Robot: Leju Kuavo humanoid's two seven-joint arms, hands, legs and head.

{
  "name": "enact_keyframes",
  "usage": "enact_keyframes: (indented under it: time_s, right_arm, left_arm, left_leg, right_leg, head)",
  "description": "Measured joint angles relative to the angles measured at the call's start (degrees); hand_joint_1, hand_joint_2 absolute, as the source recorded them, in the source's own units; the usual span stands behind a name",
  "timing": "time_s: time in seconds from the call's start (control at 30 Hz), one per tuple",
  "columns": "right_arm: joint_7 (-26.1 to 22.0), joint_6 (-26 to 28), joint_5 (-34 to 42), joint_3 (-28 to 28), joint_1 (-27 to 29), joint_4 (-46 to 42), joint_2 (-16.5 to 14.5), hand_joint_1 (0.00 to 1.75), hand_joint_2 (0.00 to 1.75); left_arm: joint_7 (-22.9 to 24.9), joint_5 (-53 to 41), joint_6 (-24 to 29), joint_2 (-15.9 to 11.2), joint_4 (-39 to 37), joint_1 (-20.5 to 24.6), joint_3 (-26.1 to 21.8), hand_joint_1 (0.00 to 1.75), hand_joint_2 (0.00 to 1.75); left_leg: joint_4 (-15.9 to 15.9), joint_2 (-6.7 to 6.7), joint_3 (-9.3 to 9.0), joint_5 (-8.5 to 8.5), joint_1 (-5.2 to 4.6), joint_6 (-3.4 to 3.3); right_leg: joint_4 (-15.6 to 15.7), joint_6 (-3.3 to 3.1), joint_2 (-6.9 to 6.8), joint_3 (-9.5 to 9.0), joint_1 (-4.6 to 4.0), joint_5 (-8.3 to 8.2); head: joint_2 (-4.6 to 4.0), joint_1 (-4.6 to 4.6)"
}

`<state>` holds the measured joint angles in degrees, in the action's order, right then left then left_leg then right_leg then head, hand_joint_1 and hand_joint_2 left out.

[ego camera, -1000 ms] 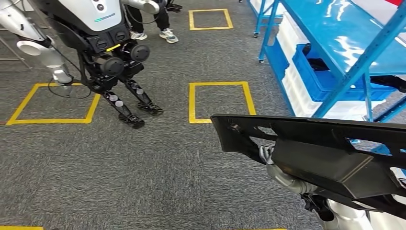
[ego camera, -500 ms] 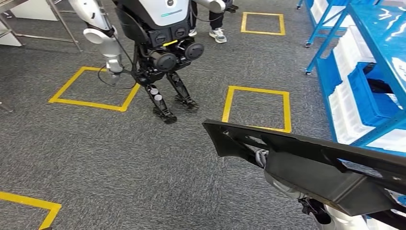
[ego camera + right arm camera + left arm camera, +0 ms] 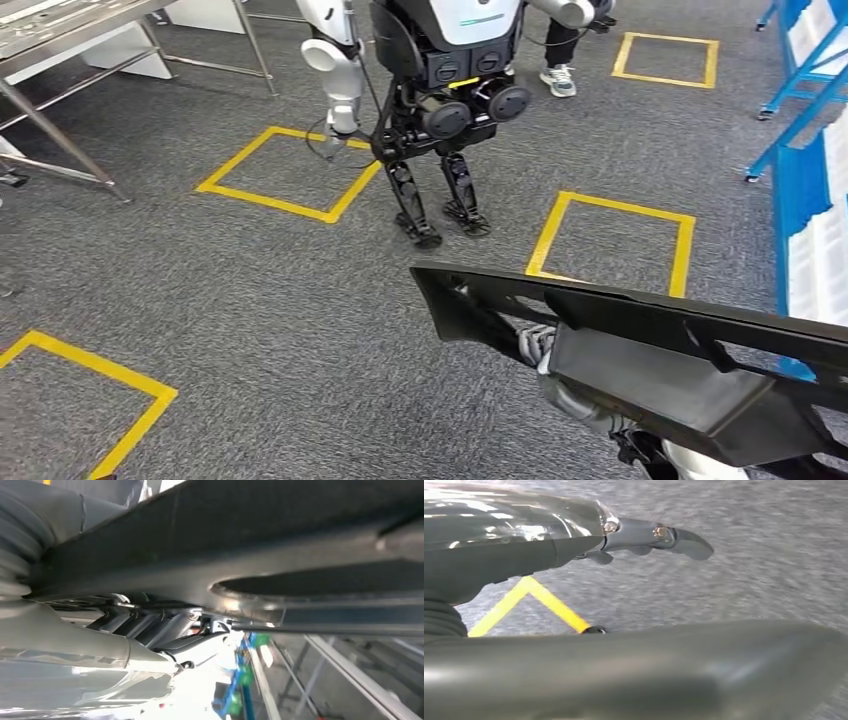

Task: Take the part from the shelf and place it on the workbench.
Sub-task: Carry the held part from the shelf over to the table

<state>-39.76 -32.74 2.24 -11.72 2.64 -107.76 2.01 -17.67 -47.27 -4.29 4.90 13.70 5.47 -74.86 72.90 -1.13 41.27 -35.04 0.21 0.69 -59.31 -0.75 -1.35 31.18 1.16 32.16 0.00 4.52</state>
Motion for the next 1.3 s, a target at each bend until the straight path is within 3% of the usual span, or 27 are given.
enact_keyframes:
  time_s: [0.03,0.07,0.13,0.2,0.23,0.3,0.33,0.4,0.47,0.53,0.57,0.6,0.63,0.7,0.77,0.83,0.9,0.97,1.03,1.07,1.1,1.13,1.2,1.27,1.3]
  right_arm:
    - [0.0,0.0,-0.3,-0.3,0.8,-0.4,-0.3,1.75,1.75]
    - [0.0,0.1,-0.5,-0.6,1.4,-0.8,-0.7,1.75,1.75]
    - [0.0,0.3,-0.9,-1.0,2.1,-1.4,-1.3,1.75,1.75]
    - [0.0,0.4,-1.0,-1.2,2.3,-1.9,-1.9,1.75,1.75]
    - [0.0,0.4,-1.0,-1.2,2.3,-2.0,-2.1,1.75,1.75]
    - [0.0,0.4,-1.3,-1.3,2.3,-2.3,-2.5,1.75,1.75]
    - [0.0,0.4,-1.4,-1.4,2.2,-2.4,-2.7,1.75,1.75]
    - [0.0,0.5,-1.7,-1.6,2.3,-2.9,-2.9,1.75,1.75]
    - [0.0,0.6,-1.8,-1.6,2.6,-3.1,-2.9,1.75,1.75]
    - [0.0,0.6,-1.9,-1.7,3.1,-3.1,-2.9,1.75,1.75]
    - [0.0,0.5,-1.8,-1.8,3.1,-3.1,-2.9,1.75,1.75]
    - [0.0,0.4,-1.6,-1.9,2.9,-3.0,-2.9,1.75,1.75]
    - [0.0,0.3,-1.4,-2.0,2.5,-2.8,-2.9,1.75,1.75]
    - [0.0,0.1,-1.0,-2.3,1.6,-2.2,-2.9,1.75,1.75]
    - [0.0,-0.1,-0.8,-2.4,0.7,-1.7,-2.8,1.75,1.75]
    - [0.2,-0.3,-0.7,-2.7,-0.2,-1.4,-2.8,1.75,1.75]
    - [0.6,-0.3,-0.4,-3.3,-1.2,-1.1,-2.8,1.75,1.75]
    - [1.1,-0.2,0.2,-3.7,-1.7,-0.9,-2.8,1.75,1.75]
    - [1.7,0.0,0.8,-3.9,-2.1,-0.6,-2.8,1.75,1.75]
    - [1.8,0.1,1.0,-3.9,-2.3,-0.5,-2.7,1.75,1.75]
    - [2.0,0.1,1.3,-4.0,-2.6,-0.3,-2.7,1.75,1.75]
    - [2.2,0.2,1.6,-4.0,-2.8,-0.3,-2.7,1.75,1.75]
    - [2.3,0.3,2.2,-3.9,-3.5,-0.2,-2.7,1.75,1.75]
    - [2.4,0.3,2.9,-3.9,-4.2,-0.1,-2.5,1.75,1.75]
    - [2.5,0.2,3.1,-3.9,-4.4,-0.1,-2.4,1.75,1.75]
  left_arm:
    - [0.3,-0.1,0.2,0.0,0.0,-0.1,0.0,0.0,1.75]
    - [0.5,-0.1,0.4,0.0,0.0,-0.3,0.0,0.0,1.75]
    - [0.7,-0.2,0.6,0.0,0.0,-0.5,0.0,0.0,1.75]
    - [0.6,-0.2,0.5,0.0,0.0,-0.3,0.0,0.0,1.75]
    - [0.4,-0.2,0.3,0.0,0.0,-0.1,0.0,0.0,1.75]
    - [-0.2,-0.2,-0.4,0.0,0.0,0.0,0.0,0.0,1.75]
    - [-0.6,-0.2,-0.8,0.0,0.0,-0.1,0.0,0.0,1.75]
    - [-1.3,-0.2,-1.6,0.0,0.0,0.0,0.0,0.0,1.75]
    - [-1.9,-0.2,-2.0,0.2,0.0,0.3,0.0,0.0,1.75]
    - [-2.1,0.0,-2.2,0.5,0.0,0.5,0.0,0.0,1.75]
    - [-2.2,0.1,-2.1,0.6,0.0,0.4,0.0,0.0,1.75]
    - [-2.2,0.3,-2.1,0.7,0.0,0.4,0.0,0.0,1.75]
    - [-2.2,0.5,-2.1,0.8,0.0,0.4,0.0,0.0,1.75]
    - [-2.2,0.7,-2.1,0.9,0.0,0.5,0.0,0.0,1.75]
    - [-2.2,0.8,-1.9,1.0,0.0,0.6,-0.1,0.0,1.75]
    - [-2.1,1.1,-1.6,1.0,0.0,0.4,-0.2,0.0,1.75]
    - [-2.0,1.4,-1.4,1.0,0.0,0.2,-0.3,0.0,1.75]
    - [-1.7,1.6,-1.2,1.0,0.0,0.5,-0.4,0.0,1.75]
    - [-1.2,1.7,-1.1,1.1,0.0,0.7,-0.5,0.0,1.75]
    - [-0.9,1.7,-1.0,1.2,0.0,0.5,-0.6,0.0,1.75]
    - [-0.5,1.7,-1.0,1.2,0.0,0.4,-0.7,0.0,1.75]
    - [0.0,1.7,-0.9,1.3,0.0,0.3,-0.8,0.0,1.75]
    - [1.0,1.6,-0.6,1.3,0.0,0.3,-0.9,0.0,1.75]
    - [1.9,1.5,-0.5,1.5,0.0,0.4,-1.0,0.0,1.75]
    - [2.3,1.5,-0.4,1.6,0.0,0.3,-1.0,0.0,1.75]
  left_leg:
    - [2.1,0.35,1.1,-0.31,0.1,0.12]
    - [2.1,0.54,1.19,0.4,0.17,0.13]
    - [-3.8,1.64,-1.69,4.22,0.06,-0.24]
    - [-10.2,4.28,-4.93,6.57,-0.63,-0.97]
    - [-11.7,5.27,-5.65,6.75,-1.0,-1.32]
    - [-12.4,4.95,-5.83,6.31,-1.43,-1.91]
    - [-12.6,4.36,-5.99,6.35,-1.36,-2.18]
    - [-13.2,3.13,-6.52,6.45,-0.99,-2.82]
    - [-13.4,1.76,-6.78,6.45,-0.68,-3.29]
    - [-13.4,0.13,-6.93,6.35,-0.64,-3.44]
    - [-13.4,-0.72,-7.07,6.29,-0.63,-3.43]
    - [-13.4,-1.57,-7.26,6.21,-0.59,-3.37]
    - [-13.4,-2.43,-7.47,6.11,-0.54,-3.26]
    - [-13.2,-4.06,-7.63,5.87,-0.45,-2.86]
    - [-13.1,-5.46,-7.4,5.81,-0.28,-2.21]
    - [-13.2,-6.49,-7.24,5.84,-0.07,-1.53]
    - [-11.7,-4.52,-6.58,4.8,-0.18,-0.98]
    - [-6.1,-1.05,-3.8,1.84,-0.15,-0.41]
    - [0.5,0.26,-0.28,-0.57,0.18,0.07]
    - [1.8,0.45,0.47,-0.5,0.31,0.21]
    - [0.9,0.65,0.1,0.63,0.41,0.26]
    - [-2.1,1.13,-1.37,2.57,0.45,0.21]
    - [-9.4,3.91,-4.96,5.63,0.08,-0.27]
    - [-12.4,5.85,-6.34,6.16,-0.52,-1.03]
    - [-12.4,5.59,-6.25,6.05,-0.76,-1.39]
  right_leg:
    - [0.0,-0.02,-0.84,-0.2,-0.05,0.24]
    - [0.0,0.01,-1.61,-0.45,-0.08,0.49]
    - [0.0,0.17,-3.03,-1.18,-0.12,1.06]
    - [0.0,0.61,-4.25,-1.82,-0.31,1.66]
    - [0.0,0.9,-4.81,-2.01,-0.41,1.9]
    - [0.2,1.51,-6.03,-2.44,-0.44,2.25]
    - [0.2,1.81,-5.88,-2.75,-0.31,2.52]
    - [-1.8,2.19,-3.06,-2.28,-0.14,4.05]
    - [-8.3,2.23,0.22,1.06,-0.08,7.11]
    - [-14.7,2.29,0.91,5.12,-0.09,8.79]
    - [-15.5,2.33,0.99,6.08,-0.09,8.03]
    - [-14.0,2.34,1.14,5.95,-0.07,6.12]
    - [-10.5,2.32,1.71,4.89,-0.03,3.49]
    - [-3.5,2.17,4.35,2.43,0.12,-0.23]
    - [-0.8,1.84,5.83,1.41,0.05,-0.88]
    - [-0.5,1.25,4.63,1.14,-0.01,-0.97]
    - [-0.2,0.61,3.14,0.85,0.21,-1.05]
    - [-0.1,0.19,1.38,0.61,0.24,-0.87]
    - [-0.1,0.07,-0.45,0.45,0.16,-0.56]
    - [-0.1,0.11,-1.27,0.33,0.15,-0.37]
    - [-0.1,0.22,-2.04,0.12,0.15,-0.16]
    - [-0.1,0.37,-2.79,-0.19,0.16,0.08]
    - [-0.1,0.87,-4.16,-0.85,0.01,0.64]
    - [-0.1,1.47,-5.29,-1.31,-0.24,1.08]
    - [0.1,1.76,-5.84,-1.55,-0.32,1.23]
  head:
    - [0.0,0.0]
    - [0.0,0.0]
    - [0.0,0.0]
    - [0.0,-0.01]
    - [0.0,-0.01]
    - [0.0,-0.01]
    - [0.0,-0.01]
    - [0.0,-0.02]
    - [0.0,-0.08]
    - [0.0,-0.11]
    - [0.0,-0.11]
    - [0.0,-0.11]
    - [0.0,-0.11]
    - [0.0,-0.1]
    - [0.0,-0.09]
    - [0.0,-0.08]
    - [0.0,0.01]
    - [0.0,0.09]
    - [0.0,0.09]
    - [0.0,0.1]
    - [0.0,0.09]
    - [0.0,0.09]
    - [0.0,0.08]
    - [0.0,0.08]
    - [0.0,0.08]
